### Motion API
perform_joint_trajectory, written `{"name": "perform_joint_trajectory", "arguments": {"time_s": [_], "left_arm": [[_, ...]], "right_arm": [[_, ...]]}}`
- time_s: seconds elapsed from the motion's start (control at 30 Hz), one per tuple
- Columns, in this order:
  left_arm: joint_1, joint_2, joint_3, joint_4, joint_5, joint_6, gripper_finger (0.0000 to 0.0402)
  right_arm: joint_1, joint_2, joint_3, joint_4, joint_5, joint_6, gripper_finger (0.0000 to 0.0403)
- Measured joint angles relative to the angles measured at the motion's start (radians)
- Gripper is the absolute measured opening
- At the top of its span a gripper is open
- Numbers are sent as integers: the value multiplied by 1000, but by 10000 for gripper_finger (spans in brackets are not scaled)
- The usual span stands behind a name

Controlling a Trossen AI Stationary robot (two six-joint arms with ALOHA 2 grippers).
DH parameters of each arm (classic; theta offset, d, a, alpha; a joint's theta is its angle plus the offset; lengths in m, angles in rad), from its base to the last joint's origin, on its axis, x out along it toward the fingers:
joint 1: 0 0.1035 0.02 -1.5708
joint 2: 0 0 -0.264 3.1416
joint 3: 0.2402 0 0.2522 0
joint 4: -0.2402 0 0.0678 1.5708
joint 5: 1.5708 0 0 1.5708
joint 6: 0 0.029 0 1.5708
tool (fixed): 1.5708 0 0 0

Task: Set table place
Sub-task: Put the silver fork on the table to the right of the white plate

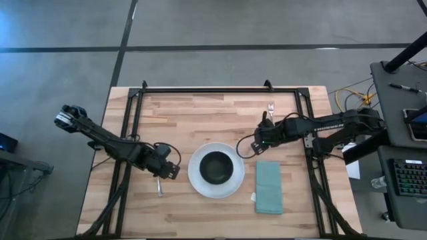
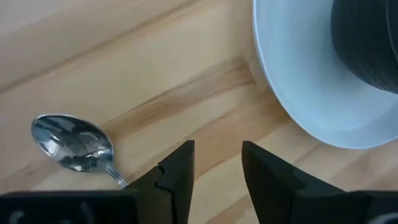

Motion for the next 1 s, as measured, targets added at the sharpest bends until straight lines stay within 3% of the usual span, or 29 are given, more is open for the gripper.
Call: {"name": "perform_joint_trajectory", "arguments": {"time_s": [0.4,0.57,0.73,1.0], "left_arm": [[1,0,5,1,-40,-2,118],[1,1,3,0,-40,-2,118],[1,1,3,1,-40,-1,118],[1,1,3,1,-45,0,118]], "right_arm": [[-93,2,0,-31,3,-78,180],[-157,2,-11,-123,3,-91,180],[-223,2,-49,-124,-65,-161,180],[-345,3,-168,-72,-47,-194,168]]}}
